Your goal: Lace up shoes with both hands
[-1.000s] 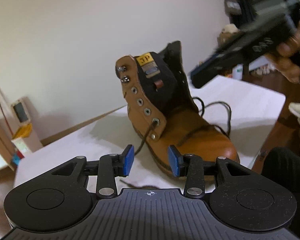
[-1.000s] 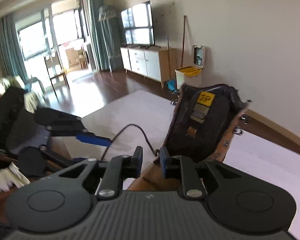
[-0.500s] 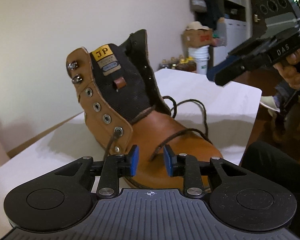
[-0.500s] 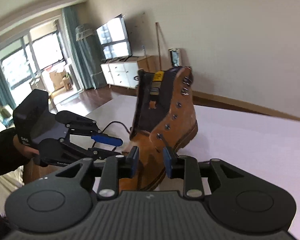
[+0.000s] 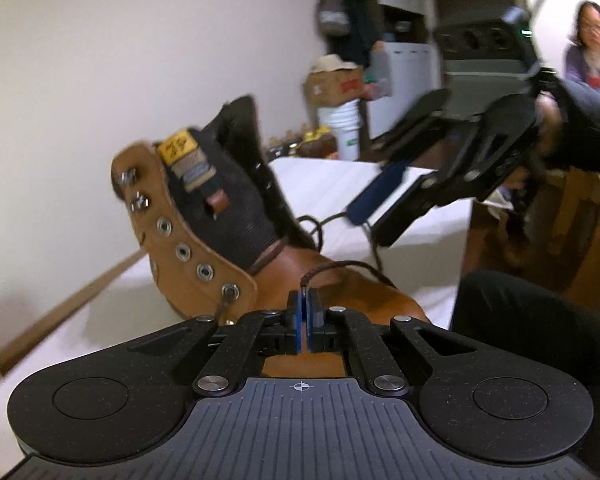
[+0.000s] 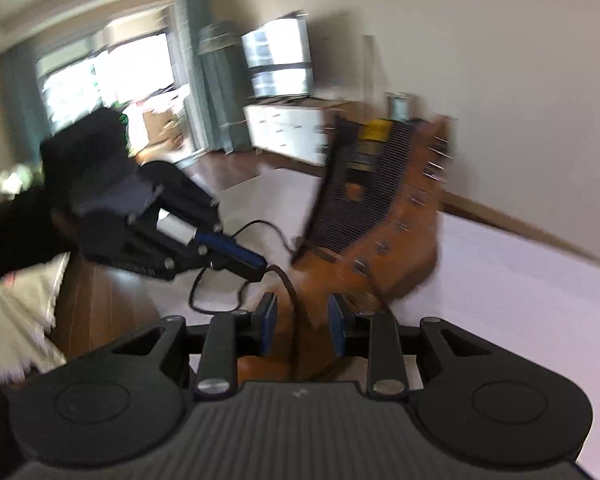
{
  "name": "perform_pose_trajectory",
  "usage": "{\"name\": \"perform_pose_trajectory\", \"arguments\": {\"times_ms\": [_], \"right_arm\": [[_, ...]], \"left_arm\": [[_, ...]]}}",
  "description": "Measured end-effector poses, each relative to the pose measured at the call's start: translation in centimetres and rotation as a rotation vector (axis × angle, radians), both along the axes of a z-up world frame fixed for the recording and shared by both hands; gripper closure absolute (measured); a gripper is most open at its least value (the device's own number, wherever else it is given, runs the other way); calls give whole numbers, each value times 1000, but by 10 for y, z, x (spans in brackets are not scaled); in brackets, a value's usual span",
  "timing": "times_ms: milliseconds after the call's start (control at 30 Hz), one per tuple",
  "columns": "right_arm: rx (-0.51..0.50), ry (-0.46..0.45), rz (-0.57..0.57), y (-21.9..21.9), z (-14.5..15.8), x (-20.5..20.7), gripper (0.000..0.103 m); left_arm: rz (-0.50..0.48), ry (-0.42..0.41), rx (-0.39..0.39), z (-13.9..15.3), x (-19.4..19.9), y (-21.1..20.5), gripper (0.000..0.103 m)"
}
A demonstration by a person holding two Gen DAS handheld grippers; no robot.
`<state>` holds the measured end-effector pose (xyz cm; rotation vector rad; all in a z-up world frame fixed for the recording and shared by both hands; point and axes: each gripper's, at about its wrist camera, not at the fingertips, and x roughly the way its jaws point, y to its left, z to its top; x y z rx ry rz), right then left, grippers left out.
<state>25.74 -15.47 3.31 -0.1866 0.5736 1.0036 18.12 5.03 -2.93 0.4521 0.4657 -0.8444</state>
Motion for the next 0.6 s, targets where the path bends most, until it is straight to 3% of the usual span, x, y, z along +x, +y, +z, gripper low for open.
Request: {"name": "perform_pose_trajectory", "arguments": {"times_ms": [133,267,400,500,600], "right_arm": [[-69,-97,180,26,5,0,72],[-121,-112,307,42,5,3,76],[-129,-108,324,43,4,3,99],[-106,-89,297,38,3,2,99],[-108,-112,217,28,5,-4,99]], "left_arm": [[-84,-40,74,7,-10,-1,101],[-146,-72,142,10,-16,-4,101],[-149,-88,146,8,-18,-5,101],[-102,-71,114,5,-16,-3,100],[12,-28,49,7,-3,3,92]]}}
